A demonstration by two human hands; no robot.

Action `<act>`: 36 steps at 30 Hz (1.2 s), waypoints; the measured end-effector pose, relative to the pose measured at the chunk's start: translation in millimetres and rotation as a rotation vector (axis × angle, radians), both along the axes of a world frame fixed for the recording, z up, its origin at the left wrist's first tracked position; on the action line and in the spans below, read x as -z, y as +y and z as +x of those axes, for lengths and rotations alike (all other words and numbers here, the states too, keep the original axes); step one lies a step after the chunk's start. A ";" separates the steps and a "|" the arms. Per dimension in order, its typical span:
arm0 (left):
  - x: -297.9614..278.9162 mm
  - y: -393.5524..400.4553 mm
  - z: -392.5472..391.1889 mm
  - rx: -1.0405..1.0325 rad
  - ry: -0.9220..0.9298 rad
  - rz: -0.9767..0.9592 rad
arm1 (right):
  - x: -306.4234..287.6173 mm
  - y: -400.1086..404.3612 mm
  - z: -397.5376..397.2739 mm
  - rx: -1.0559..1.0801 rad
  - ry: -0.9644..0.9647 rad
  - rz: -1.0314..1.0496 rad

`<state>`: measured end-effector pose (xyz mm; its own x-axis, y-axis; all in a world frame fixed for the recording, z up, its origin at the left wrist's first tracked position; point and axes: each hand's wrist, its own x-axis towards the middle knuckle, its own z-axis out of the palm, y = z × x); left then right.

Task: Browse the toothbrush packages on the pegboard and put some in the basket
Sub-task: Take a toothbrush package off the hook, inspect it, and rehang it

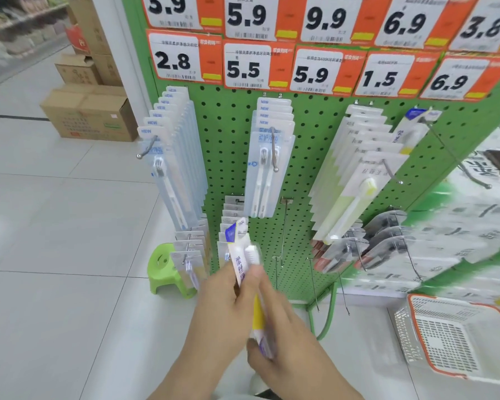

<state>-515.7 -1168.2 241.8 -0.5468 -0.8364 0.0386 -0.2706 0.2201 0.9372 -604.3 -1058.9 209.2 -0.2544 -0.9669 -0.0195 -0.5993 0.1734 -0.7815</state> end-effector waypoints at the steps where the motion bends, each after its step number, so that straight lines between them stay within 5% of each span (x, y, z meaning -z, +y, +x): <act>1: -3.5 -1.1 1.5 0.001 0.022 0.013 | -1.1 2.0 -0.2 0.028 -0.019 0.000; 9: -11.9 -6.2 5.4 0.015 0.199 0.241 | -6.0 20.6 0.6 0.230 -0.268 -0.185; 14: -9.3 6.1 -9.1 0.205 0.137 0.244 | 1.6 34.0 -9.2 0.389 -0.346 -0.279; 25: -20.2 74.3 -105.9 0.367 0.211 0.078 | -15.5 95.6 -105.2 0.444 -0.292 -0.374; 36: -43.1 138.7 -190.0 0.096 0.413 -0.126 | -44.9 133.2 -204.1 0.370 -0.063 -0.604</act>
